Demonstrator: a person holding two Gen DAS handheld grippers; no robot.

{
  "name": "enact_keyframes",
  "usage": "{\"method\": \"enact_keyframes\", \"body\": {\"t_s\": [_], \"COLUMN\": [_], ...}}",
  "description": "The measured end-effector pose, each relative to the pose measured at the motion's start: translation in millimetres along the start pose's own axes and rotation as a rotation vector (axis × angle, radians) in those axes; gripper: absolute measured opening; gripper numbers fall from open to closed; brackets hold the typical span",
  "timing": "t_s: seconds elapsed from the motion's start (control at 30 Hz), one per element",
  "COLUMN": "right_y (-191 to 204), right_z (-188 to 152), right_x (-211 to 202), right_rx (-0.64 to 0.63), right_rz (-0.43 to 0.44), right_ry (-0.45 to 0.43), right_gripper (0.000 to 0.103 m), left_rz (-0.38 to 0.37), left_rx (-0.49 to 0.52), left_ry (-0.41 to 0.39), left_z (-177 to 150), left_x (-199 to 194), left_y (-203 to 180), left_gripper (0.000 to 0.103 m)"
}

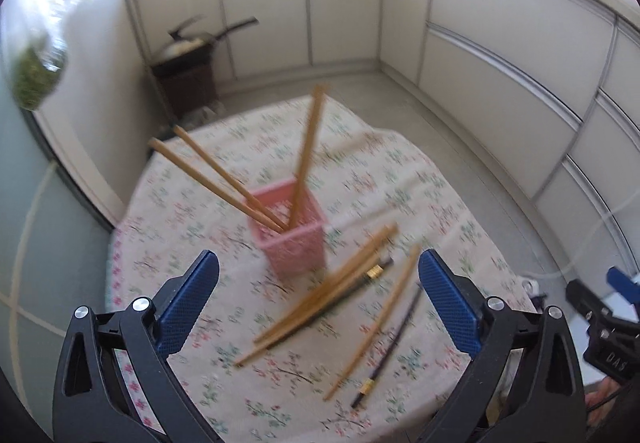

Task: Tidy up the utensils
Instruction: 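Lower the left gripper onto the pile and grasp a wooden chopstick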

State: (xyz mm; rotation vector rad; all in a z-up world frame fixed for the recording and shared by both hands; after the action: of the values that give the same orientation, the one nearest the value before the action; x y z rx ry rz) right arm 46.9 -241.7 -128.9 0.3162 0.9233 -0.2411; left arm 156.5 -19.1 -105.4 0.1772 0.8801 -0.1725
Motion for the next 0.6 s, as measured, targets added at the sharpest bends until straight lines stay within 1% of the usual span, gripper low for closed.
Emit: {"method": "enact_keyframes", "body": {"t_s": [0.13, 0.23, 0.27, 0.33, 0.43, 0.47, 0.5, 0.57, 0.6], "right_y": [-5, -5, -4, -3, -4, -4, -4, -4, -3], "right_z": [-30, -42, -44, -47, -52, -54, -57, -62, -64], "right_x": [6, 12, 14, 17, 25, 28, 32, 37, 39], "right_rx": [0.012, 0.003, 0.006, 0.016, 0.024, 0.028, 0.04, 0.063, 0.07], "right_rz": [0.03, 0.044, 0.055, 0.074, 0.081, 0.085, 0.096, 0.118, 0.13], "right_ry": [0.087, 0.132, 0.145, 0.167, 0.201, 0.216, 0.243, 0.277, 0.291], "right_gripper": [0.096, 0.096, 0.096, 0.096, 0.096, 0.096, 0.096, 0.096, 0.096], "left_rz": [-0.116, -0.194, -0.222, -0.248, -0.252, -0.257, -0.26, -0.244, -0.223], "left_rx": [0.046, 0.085, 0.093, 0.093, 0.085, 0.089, 0.097, 0.109, 0.118], "left_ry": [0.115, 0.243, 0.299, 0.372, 0.423, 0.439, 0.456, 0.47, 0.462], "left_z": [-14, -27, -32, -37, -40, -41, -44, -44, -43], "left_x": [27, 58, 73, 96, 131, 143, 154, 171, 180], "left_y": [-37, -67, -78, -91, -102, -106, -111, -116, -117], "left_gripper": [0.096, 0.096, 0.096, 0.096, 0.094, 0.086, 0.07, 0.061, 0.055]}}
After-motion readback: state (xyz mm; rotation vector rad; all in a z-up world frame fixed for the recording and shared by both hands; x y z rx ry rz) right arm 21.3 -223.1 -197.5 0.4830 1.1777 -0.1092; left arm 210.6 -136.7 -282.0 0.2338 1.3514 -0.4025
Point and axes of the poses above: each gripper's, at about its wrist camera, not at the fingertips, and x roughly the way its jaws point, y to its left, z to its top, the point moved 9 cm from there along x, roughly the way its jaws point, and after that the axes turned 3 degrees about z, right-handed, at the moved point
